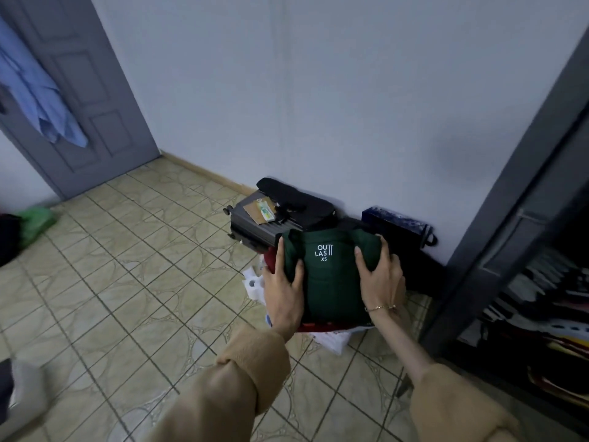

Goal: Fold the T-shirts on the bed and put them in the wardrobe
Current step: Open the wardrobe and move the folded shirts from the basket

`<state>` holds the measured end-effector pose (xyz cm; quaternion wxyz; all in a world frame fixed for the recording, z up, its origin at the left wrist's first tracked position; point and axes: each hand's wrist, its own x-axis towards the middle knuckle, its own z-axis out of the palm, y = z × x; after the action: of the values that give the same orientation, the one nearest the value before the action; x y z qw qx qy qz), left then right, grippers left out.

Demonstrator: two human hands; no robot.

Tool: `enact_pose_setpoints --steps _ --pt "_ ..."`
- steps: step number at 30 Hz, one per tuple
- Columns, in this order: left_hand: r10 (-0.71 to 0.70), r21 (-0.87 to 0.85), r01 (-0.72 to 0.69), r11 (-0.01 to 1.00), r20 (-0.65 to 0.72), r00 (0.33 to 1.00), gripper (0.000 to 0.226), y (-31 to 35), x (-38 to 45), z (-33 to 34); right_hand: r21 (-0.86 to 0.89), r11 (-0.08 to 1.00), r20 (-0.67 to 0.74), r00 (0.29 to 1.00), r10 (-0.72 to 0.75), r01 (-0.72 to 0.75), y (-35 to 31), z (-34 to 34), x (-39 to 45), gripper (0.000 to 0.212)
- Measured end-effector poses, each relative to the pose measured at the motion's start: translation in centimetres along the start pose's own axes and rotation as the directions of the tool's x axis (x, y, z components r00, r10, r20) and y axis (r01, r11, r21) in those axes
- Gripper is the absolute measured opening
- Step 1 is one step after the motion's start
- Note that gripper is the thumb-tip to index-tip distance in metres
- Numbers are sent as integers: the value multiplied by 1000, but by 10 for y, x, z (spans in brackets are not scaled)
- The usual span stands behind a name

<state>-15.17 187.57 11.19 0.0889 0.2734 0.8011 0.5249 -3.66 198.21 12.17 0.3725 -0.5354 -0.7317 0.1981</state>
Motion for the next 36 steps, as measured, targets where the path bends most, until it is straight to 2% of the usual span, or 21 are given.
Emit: enact_pose_setpoints --steps 4,8,10,14,18,22,25,31,36 --pt "27 28 -29 999 84 996 58 8 -61 -29 21 999 -61 998 35 -33 4 -44 -59 60" --pt "54 52 -64 997 172 984 57 16 -114 -35 -54 991 -75 990 121 -126 20 -88 -106 54" --pt "58 11 -62 998 226 972 57 25 -141 -29 -105 981 -109 982 151 -163 37 -113 -124 54" --pt "76 36 -92 995 320 944 57 49 -187 -9 -137 972 -158 973 168 -190 77 -154 -144 60" --pt "129 -14 -134 991 404 906 58 71 -227 26 -161 963 -245 954 172 -215 116 -201 -158 61" --pt "125 -44 -118 992 469 874 56 94 -268 70 -244 924 -293 930 220 -296 161 -248 -157 48" --pt "116 -48 -107 993 514 850 57 123 -303 107 -274 901 -328 914 240 -335 196 -292 -153 46" --pt "132 -82 -105 991 560 818 56 171 -352 180 -316 851 -296 896 331 -419 260 -366 -129 51" --pt "123 -81 -93 992 592 796 56 200 -361 226 -322 841 -288 891 351 -435 292 -396 -100 53"
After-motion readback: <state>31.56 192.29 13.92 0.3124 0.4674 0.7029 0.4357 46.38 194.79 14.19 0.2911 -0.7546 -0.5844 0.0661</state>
